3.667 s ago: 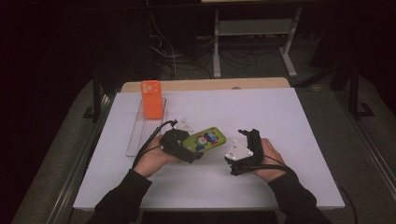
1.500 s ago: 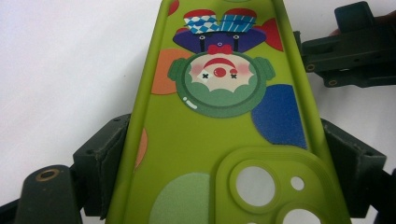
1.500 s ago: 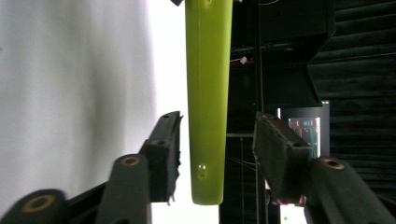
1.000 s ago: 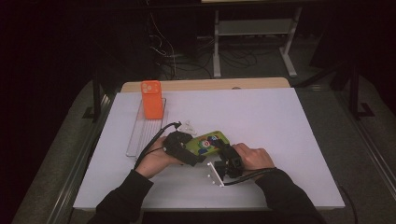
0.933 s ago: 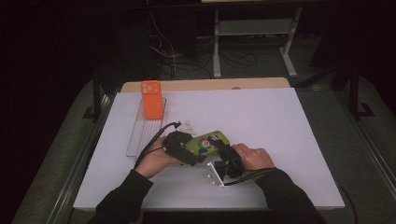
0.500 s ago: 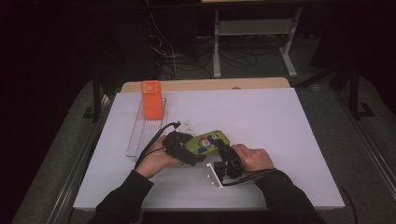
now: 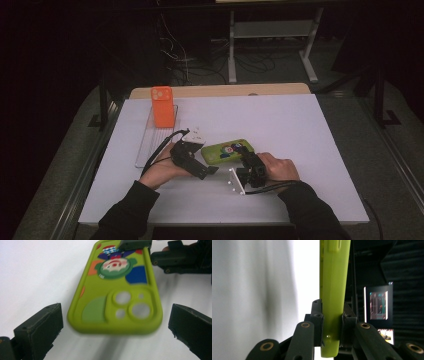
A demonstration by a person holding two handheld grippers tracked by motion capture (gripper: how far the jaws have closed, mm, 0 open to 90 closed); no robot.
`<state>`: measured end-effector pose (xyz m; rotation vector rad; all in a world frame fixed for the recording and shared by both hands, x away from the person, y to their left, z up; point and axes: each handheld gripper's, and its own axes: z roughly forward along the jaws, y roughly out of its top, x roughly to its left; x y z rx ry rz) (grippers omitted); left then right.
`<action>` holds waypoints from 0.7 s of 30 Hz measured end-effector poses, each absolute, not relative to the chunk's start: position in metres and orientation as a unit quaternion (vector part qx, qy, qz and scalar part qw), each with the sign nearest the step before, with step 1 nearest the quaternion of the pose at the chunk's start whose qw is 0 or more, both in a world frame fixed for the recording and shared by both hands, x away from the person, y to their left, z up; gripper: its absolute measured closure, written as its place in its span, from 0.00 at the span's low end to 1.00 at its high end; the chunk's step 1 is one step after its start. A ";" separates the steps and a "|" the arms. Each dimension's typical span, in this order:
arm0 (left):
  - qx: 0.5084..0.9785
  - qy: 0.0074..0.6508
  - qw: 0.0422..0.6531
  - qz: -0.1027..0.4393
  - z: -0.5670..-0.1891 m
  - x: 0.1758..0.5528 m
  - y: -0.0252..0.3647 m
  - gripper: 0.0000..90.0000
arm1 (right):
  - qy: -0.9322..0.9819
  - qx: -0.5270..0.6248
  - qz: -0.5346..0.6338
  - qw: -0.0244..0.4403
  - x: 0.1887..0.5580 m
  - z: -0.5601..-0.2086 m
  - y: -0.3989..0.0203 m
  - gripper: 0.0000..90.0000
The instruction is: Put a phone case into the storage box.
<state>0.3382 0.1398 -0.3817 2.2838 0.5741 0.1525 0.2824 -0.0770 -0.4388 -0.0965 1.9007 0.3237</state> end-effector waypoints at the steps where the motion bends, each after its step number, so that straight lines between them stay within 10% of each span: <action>1: 0.888 0.235 0.390 0.061 -0.382 0.337 0.139 0.00 | 0.813 -0.033 0.140 0.565 0.283 -0.437 -0.079 0.84; 21: 0.893 0.230 0.379 0.075 -0.382 0.341 0.144 0.00 | 0.847 0.149 0.263 0.437 0.298 -0.422 -0.098 0.84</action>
